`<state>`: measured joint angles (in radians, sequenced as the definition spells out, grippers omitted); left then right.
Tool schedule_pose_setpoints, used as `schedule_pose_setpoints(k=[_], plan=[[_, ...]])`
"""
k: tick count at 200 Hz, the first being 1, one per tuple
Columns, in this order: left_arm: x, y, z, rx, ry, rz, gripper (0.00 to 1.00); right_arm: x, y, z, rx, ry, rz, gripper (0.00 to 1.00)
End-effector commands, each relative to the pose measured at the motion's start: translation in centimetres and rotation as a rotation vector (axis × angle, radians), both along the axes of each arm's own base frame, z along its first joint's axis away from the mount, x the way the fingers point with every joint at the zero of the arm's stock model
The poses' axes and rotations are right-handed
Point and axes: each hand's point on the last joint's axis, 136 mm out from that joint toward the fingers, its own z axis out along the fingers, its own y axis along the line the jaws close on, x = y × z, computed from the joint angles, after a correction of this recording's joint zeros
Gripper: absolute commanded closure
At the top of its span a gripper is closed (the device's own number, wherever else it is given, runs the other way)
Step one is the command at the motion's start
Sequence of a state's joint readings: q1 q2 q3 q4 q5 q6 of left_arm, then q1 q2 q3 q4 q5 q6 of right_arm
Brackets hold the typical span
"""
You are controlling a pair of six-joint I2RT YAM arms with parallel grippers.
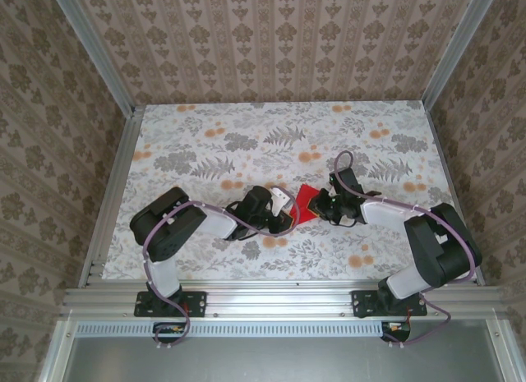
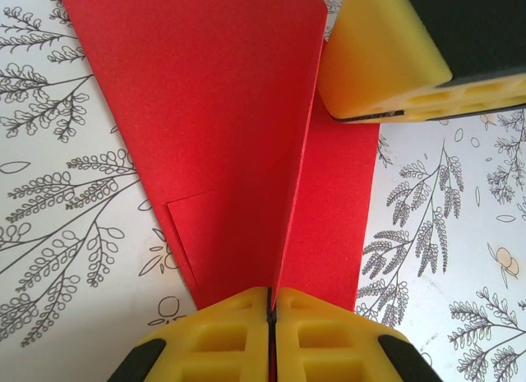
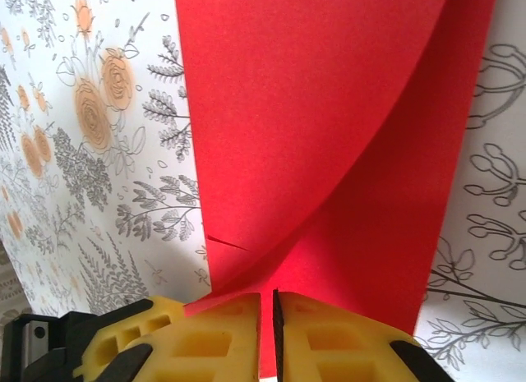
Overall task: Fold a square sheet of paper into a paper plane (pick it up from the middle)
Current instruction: Fourth fold the wing at the center of the table.
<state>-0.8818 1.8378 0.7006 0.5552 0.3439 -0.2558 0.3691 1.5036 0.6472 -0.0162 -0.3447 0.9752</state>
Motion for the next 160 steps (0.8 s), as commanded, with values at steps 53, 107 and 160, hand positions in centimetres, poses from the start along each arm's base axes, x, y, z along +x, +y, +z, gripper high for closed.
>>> schedule_pose_setpoints(k=[53, 107, 160], plan=[[-0.4, 0.3, -0.9, 0.007, 0.058, -0.004, 0.86, 0.7, -0.5, -1.7, 0.003, 0.024, -0.065, 0.79], [-0.2, -0.5, 0.6, -0.040, 0.109, -0.014, 0.71, 0.3, -0.9, -2.6, -0.002, 0.044, -0.078, 0.68], [1.8, -0.9, 2.3, -0.046, 0.130, 0.045, 0.61, -0.1, -1.0, -3.7, -0.004, 0.074, -0.078, 0.63]])
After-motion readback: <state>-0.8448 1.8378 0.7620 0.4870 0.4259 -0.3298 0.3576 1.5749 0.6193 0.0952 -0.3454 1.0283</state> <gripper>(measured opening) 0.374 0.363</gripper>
